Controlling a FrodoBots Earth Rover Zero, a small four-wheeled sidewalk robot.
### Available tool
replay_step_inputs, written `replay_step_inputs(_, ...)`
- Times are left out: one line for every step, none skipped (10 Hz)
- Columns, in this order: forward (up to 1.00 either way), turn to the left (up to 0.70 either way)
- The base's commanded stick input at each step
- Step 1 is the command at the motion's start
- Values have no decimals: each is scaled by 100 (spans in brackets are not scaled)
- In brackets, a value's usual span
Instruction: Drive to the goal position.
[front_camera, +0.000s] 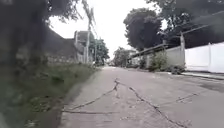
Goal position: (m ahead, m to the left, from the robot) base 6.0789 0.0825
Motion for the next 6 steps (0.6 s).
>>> replay_step_inputs(70,0)
replay_step_inputs(70,0)
replay_step_inputs(70,0)
replay_step_inputs(70,0)
replay_step_inputs(70,0)
replay_step_inputs(70,0)
